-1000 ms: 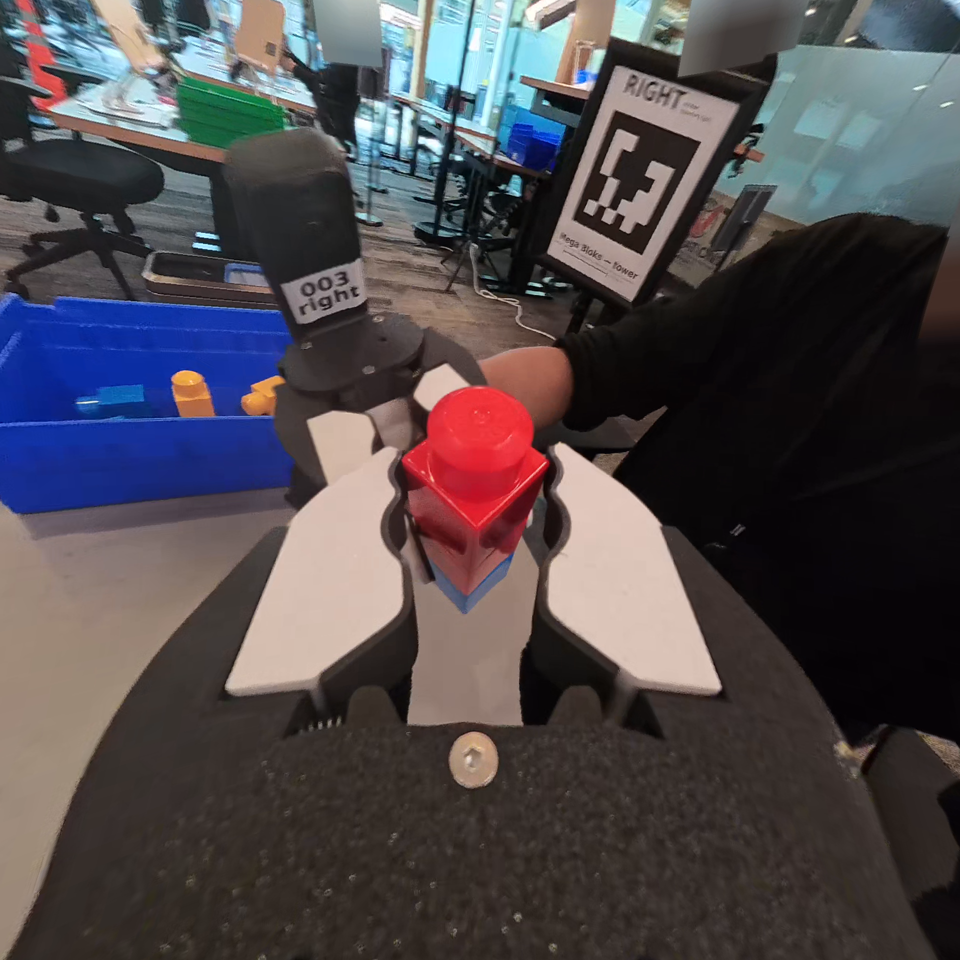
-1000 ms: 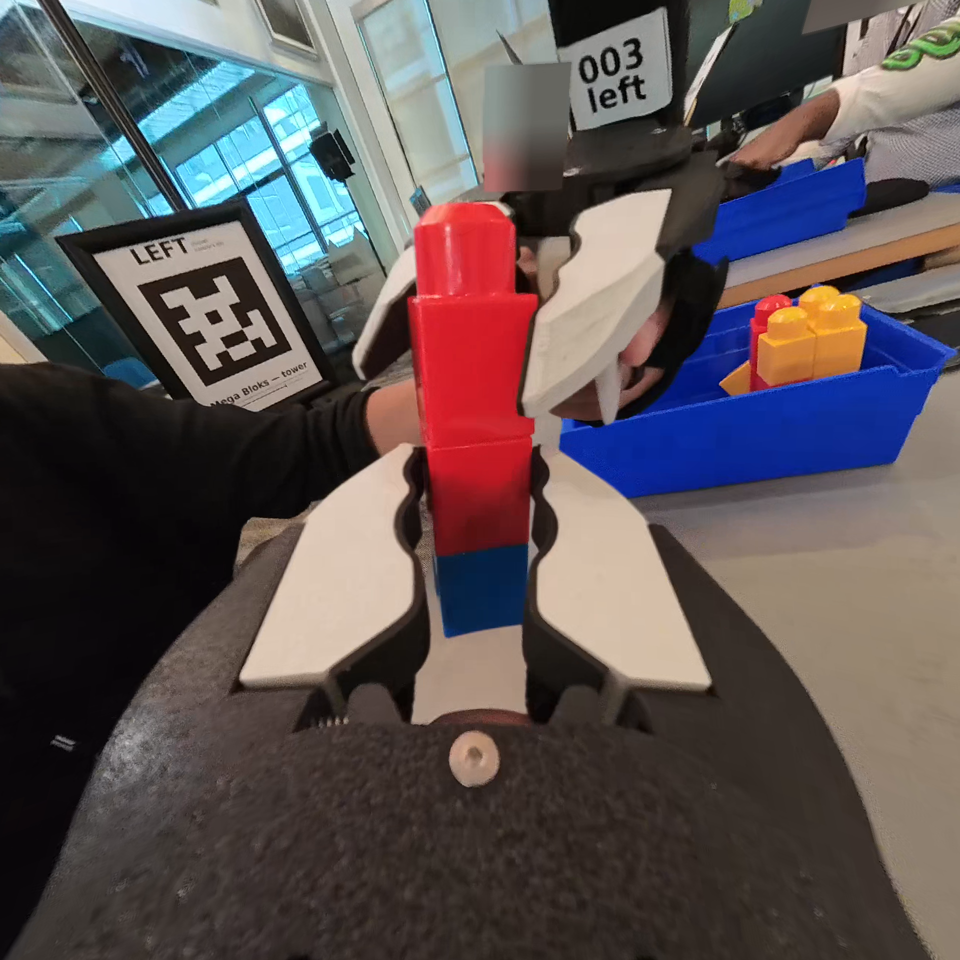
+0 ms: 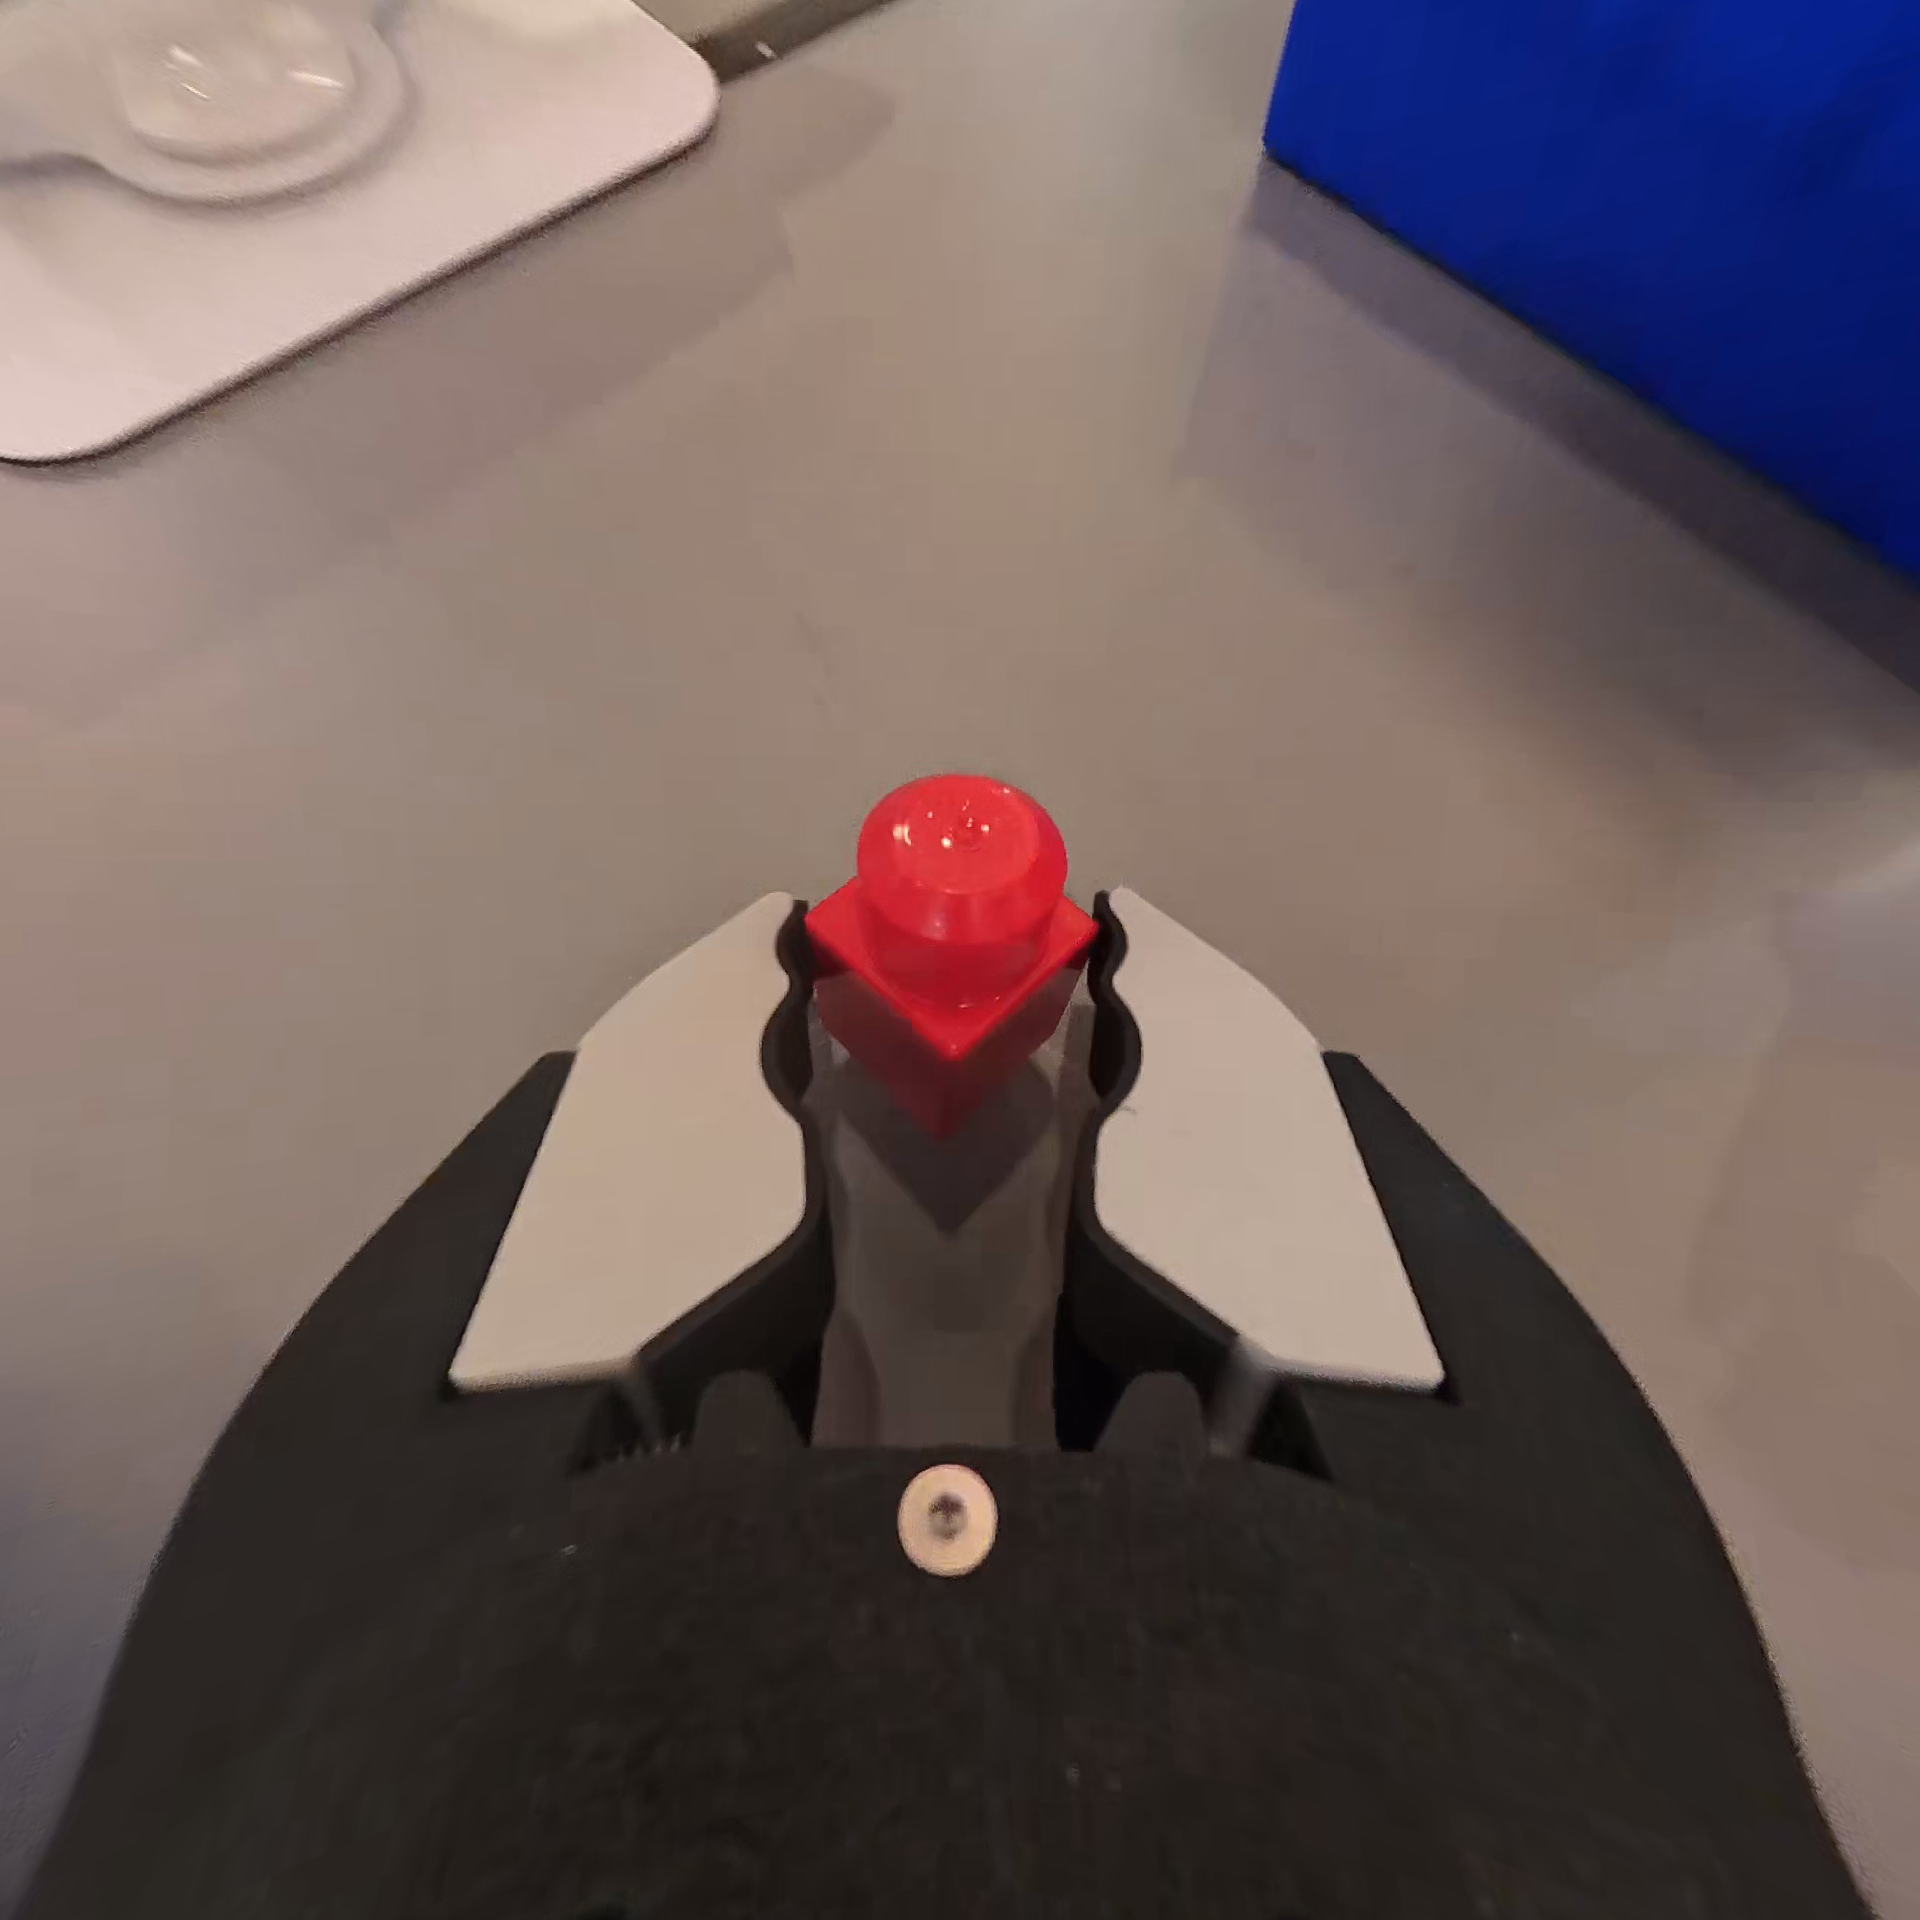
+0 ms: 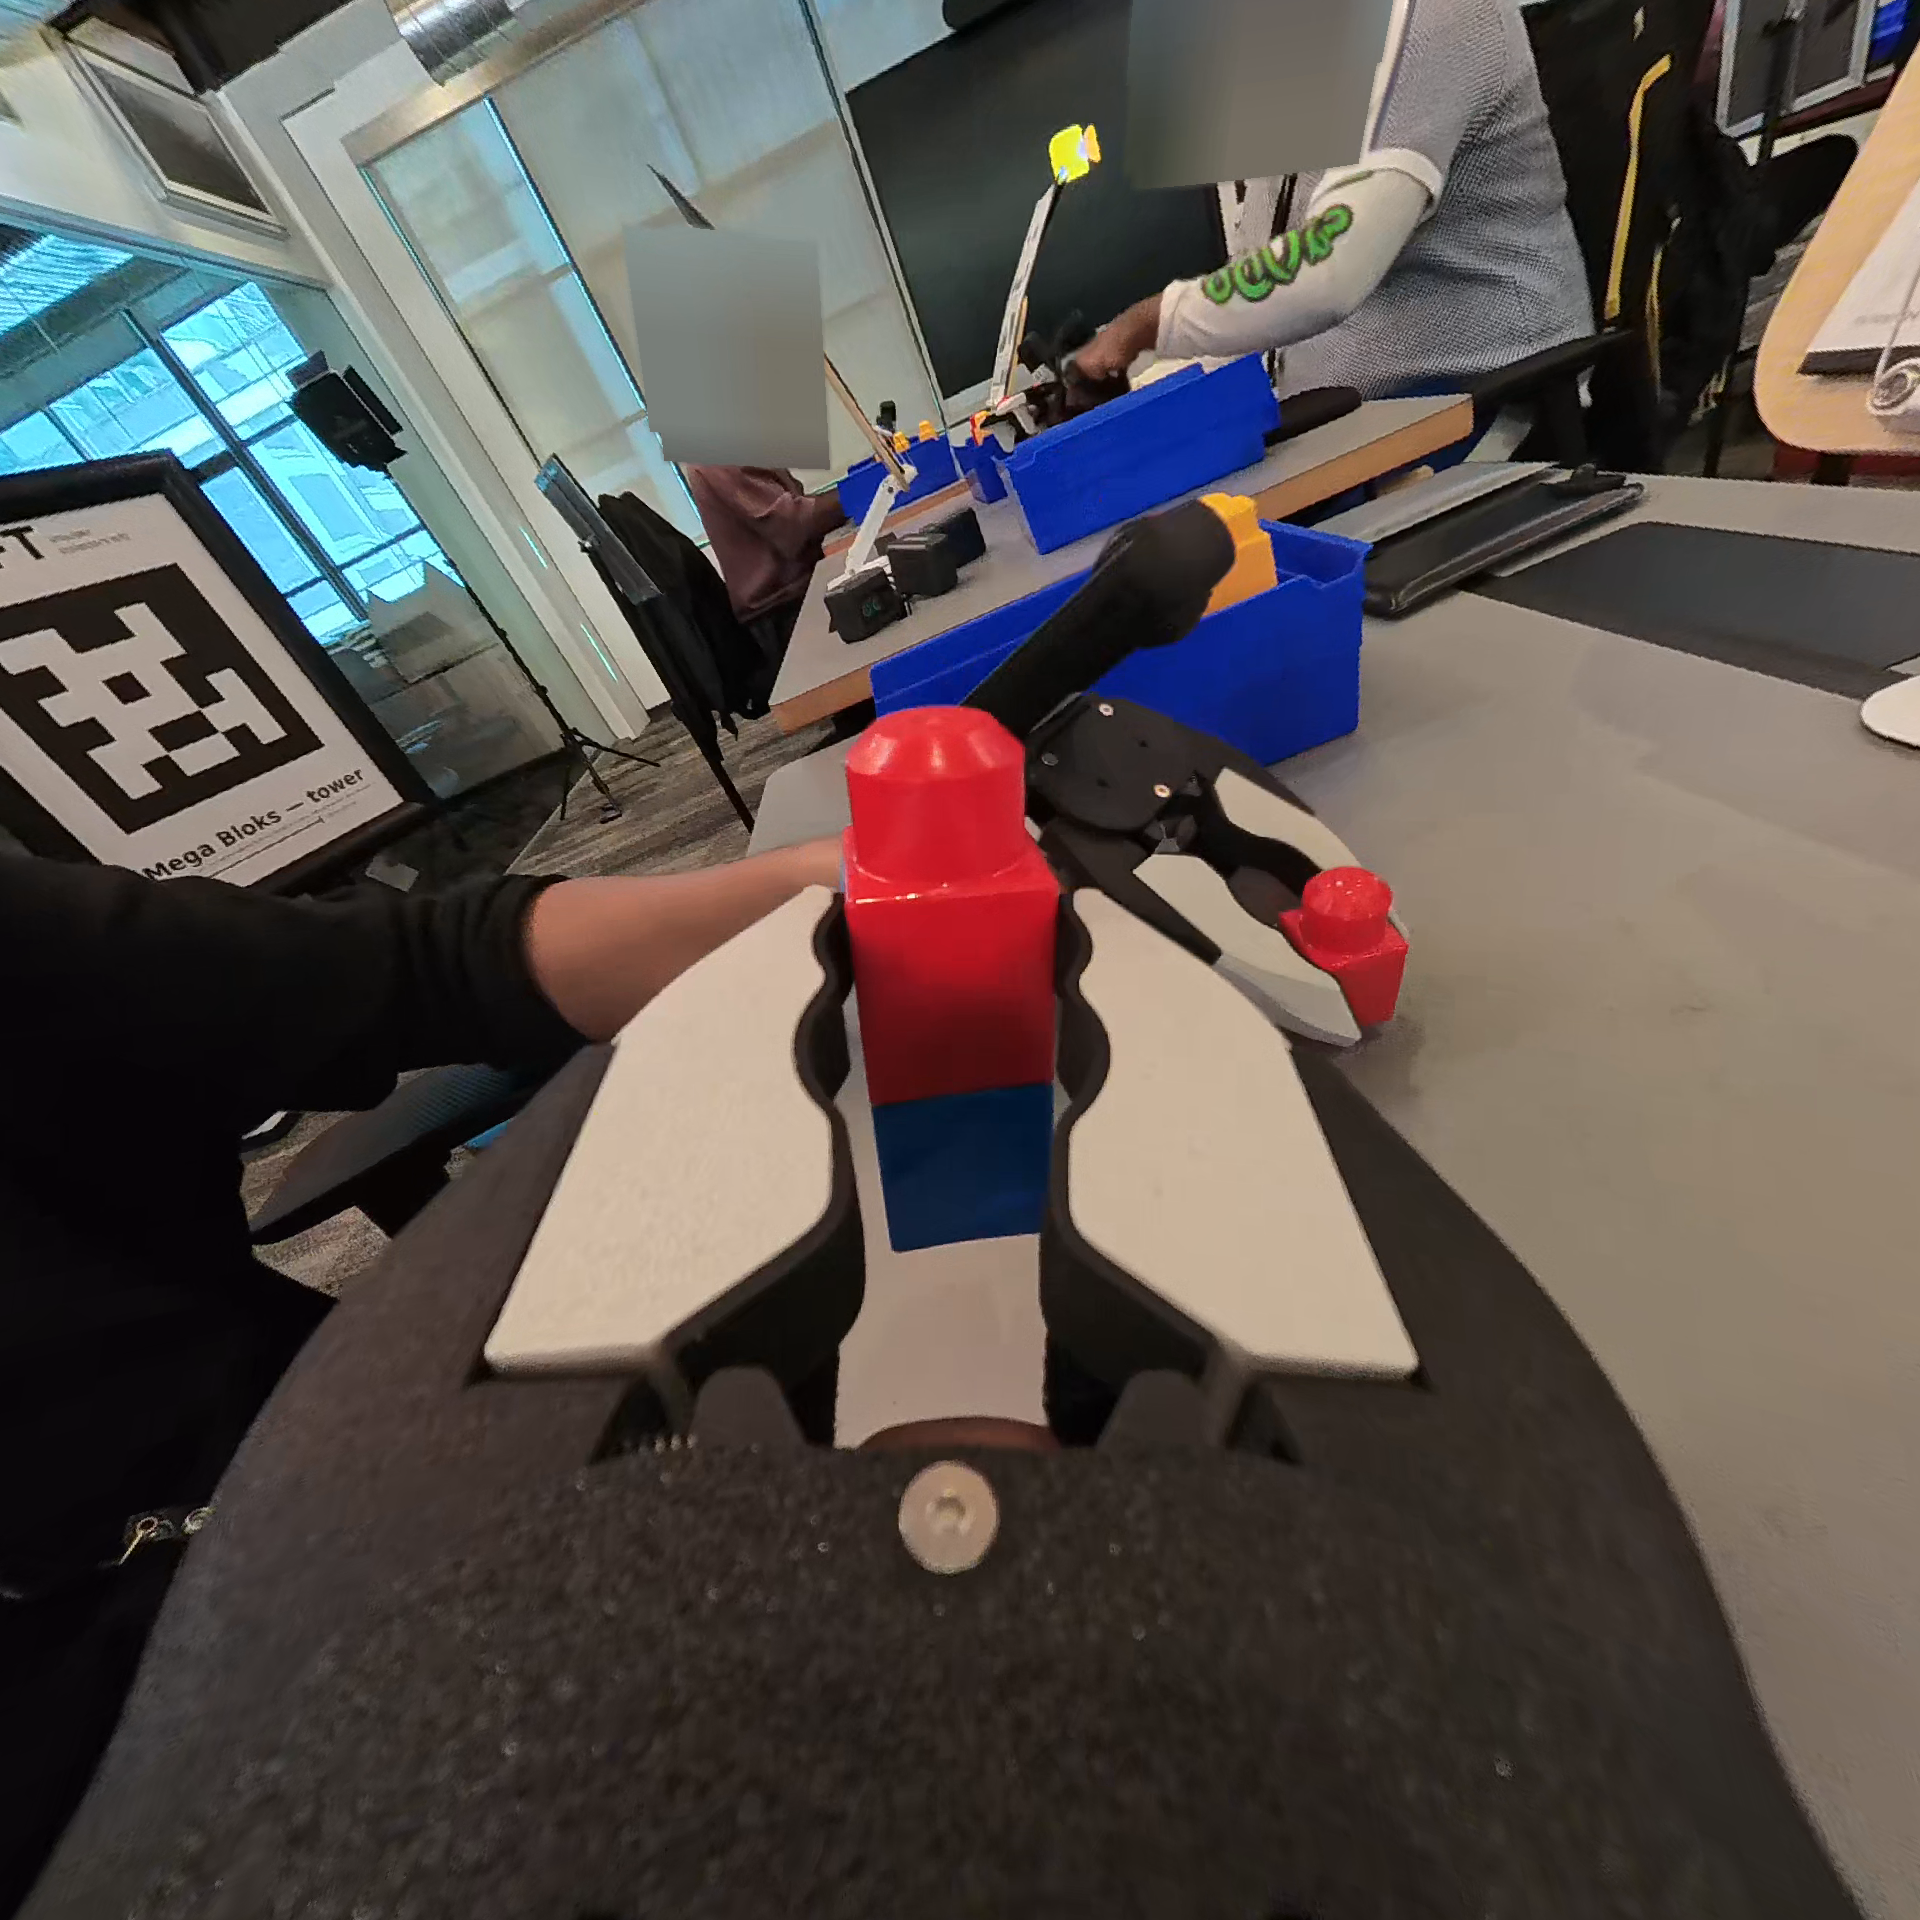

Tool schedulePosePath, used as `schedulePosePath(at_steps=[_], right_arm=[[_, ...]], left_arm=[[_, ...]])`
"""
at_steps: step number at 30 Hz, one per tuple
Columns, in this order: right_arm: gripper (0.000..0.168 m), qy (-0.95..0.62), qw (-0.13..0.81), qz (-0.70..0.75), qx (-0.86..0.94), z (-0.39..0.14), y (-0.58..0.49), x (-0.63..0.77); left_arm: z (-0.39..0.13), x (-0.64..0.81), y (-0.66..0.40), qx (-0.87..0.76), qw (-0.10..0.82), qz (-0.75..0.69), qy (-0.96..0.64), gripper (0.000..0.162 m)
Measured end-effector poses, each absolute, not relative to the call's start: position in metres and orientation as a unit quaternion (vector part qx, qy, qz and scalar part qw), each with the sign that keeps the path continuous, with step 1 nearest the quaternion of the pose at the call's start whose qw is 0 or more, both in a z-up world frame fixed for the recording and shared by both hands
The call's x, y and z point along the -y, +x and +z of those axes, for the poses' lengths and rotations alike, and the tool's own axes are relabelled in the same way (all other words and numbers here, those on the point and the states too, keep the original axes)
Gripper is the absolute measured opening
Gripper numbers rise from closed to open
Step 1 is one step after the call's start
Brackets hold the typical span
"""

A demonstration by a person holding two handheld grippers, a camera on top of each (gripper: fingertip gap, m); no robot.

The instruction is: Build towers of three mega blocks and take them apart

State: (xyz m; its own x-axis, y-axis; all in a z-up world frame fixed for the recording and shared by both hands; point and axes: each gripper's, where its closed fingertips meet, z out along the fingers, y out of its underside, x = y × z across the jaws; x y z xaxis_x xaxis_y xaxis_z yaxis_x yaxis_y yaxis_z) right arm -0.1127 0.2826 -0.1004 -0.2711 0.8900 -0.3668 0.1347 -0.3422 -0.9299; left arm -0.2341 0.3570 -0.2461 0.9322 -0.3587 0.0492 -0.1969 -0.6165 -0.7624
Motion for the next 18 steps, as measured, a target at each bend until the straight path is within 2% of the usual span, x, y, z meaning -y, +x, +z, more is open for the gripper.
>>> schedulePosePath(at_steps=[10, 12, 14, 16, 17, 18], right_arm=[[0.037, -0.547, 0.325, 0.613, 0.469, -0.103, -0.124, -0.289], [0.037, -0.553, 0.327, 0.61, 0.464, -0.105, -0.127, -0.291], [0.037, -0.555, 0.332, 0.608, 0.46, -0.103, -0.13, -0.291], [0.037, -0.549, 0.337, 0.611, 0.46, -0.093, -0.133, -0.289], [0.037, -0.544, 0.34, 0.613, 0.461, -0.086, -0.134, -0.287], [0.037, -0.538, 0.344, 0.615, 0.463, -0.078, -0.137, -0.285]], left_arm=[[-0.265, -0.349, -0.24, -0.174, 0.385, -0.091, -0.902, 0.051], [-0.265, -0.347, -0.242, -0.175, 0.382, -0.087, -0.903, 0.059], [-0.255, -0.342, -0.243, -0.18, 0.386, -0.095, -0.9, 0.066], [-0.232, -0.335, -0.245, -0.195, 0.392, -0.096, -0.894, 0.08], [-0.216, -0.329, -0.238, -0.218, 0.399, -0.115, -0.883, 0.079], [-0.197, -0.318, -0.226, -0.248, 0.409, -0.148, -0.866, 0.071]])
